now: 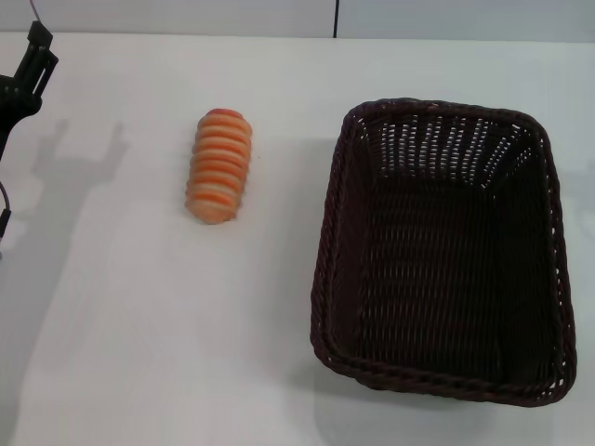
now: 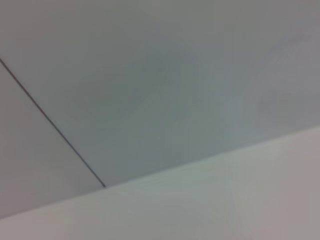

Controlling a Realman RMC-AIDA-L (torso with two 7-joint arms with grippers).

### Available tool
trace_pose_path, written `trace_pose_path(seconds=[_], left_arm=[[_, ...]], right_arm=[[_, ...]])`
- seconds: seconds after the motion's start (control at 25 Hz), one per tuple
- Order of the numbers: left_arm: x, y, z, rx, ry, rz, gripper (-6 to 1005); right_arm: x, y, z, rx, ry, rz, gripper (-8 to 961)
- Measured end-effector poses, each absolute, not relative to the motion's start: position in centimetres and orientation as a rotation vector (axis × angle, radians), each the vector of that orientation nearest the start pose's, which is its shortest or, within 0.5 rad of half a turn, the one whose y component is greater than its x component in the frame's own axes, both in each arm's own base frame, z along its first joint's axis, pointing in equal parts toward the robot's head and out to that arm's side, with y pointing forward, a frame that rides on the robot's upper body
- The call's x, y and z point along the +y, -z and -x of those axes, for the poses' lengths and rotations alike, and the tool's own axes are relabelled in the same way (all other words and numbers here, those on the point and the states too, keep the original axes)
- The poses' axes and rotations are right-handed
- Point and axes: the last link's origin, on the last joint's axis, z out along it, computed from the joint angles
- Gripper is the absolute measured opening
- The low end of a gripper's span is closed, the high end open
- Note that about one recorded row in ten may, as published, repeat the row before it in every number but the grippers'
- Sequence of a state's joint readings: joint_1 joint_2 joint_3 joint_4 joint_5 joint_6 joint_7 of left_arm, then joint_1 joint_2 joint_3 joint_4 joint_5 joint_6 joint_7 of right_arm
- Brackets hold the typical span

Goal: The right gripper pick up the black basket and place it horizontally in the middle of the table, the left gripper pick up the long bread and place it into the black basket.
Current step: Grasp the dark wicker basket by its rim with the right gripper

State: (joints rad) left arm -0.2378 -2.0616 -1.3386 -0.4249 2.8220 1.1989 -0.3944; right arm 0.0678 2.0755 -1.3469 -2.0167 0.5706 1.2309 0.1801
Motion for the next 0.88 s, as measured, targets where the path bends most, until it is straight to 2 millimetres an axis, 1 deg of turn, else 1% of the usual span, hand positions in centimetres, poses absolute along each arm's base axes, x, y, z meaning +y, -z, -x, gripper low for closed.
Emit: trace_pose_path(seconds=[0.12,0.28,0.48,0.68,0.88], left_arm=[[31.2,-2.3,32.1,-0.6,0.999,1.46,843],[31.3,-2.5,32.2,-0.6,0.998,1.452,843],[31.1,-2.6,32.3,-0.6,0.998,1.446,843],[31.0,-2.6,32.4,-0.599,0.998,1.443,843],[31.0,-2.6,32.4,-0.6,0.997,1.442,842]], right_arm=[[30.3,-10.7,-19.7,1.466,-0.358,1.708,782],[30.1,-10.0,-19.8,1.498,-0.347,1.72,782],[30.1,-8.6,-20.1,1.559,-0.315,1.735,782],[30.2,-7.3,-19.7,1.601,-0.306,1.765,783],[30.1,-6.3,-20.3,1.659,-0.275,1.759,783]])
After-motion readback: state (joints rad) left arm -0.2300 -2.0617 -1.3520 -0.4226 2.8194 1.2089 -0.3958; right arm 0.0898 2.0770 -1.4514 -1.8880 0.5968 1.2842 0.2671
